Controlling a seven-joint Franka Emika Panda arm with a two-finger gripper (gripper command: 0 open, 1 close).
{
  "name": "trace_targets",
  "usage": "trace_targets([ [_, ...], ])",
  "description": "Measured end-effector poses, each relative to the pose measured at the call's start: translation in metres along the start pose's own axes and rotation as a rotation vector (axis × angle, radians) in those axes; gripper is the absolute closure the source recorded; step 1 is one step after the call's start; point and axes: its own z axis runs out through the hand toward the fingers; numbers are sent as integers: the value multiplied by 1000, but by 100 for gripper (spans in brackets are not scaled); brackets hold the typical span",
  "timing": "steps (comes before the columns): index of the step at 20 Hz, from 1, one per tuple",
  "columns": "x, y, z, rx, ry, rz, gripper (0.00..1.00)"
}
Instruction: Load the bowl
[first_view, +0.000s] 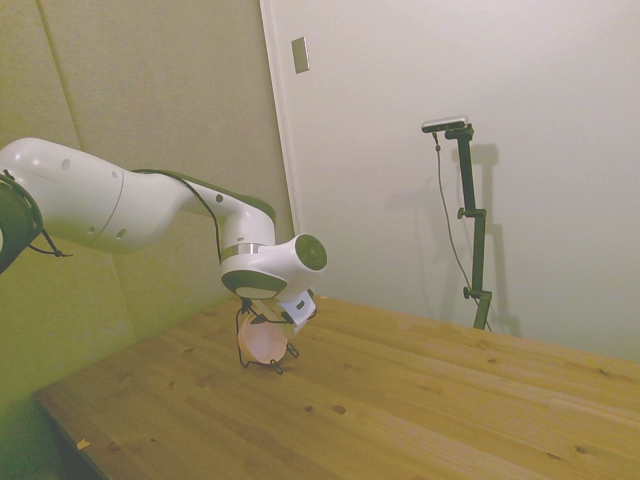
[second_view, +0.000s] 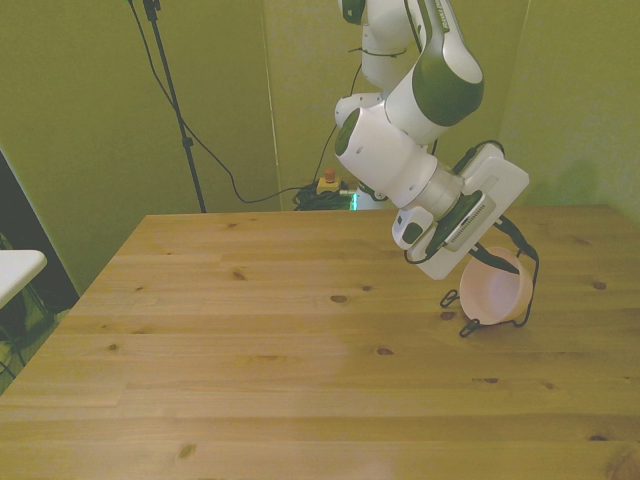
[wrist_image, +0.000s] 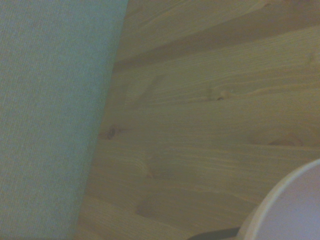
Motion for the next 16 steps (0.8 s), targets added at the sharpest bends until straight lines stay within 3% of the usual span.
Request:
trace_targets([
  [4,-3,-3,-18,5,19,-8,0],
  [9,-14,0,-70,-18,70,12,0],
  [13,-34,5,-111,-85,163,52,0],
  [16,-55,8,-125,-140,266,87,0],
])
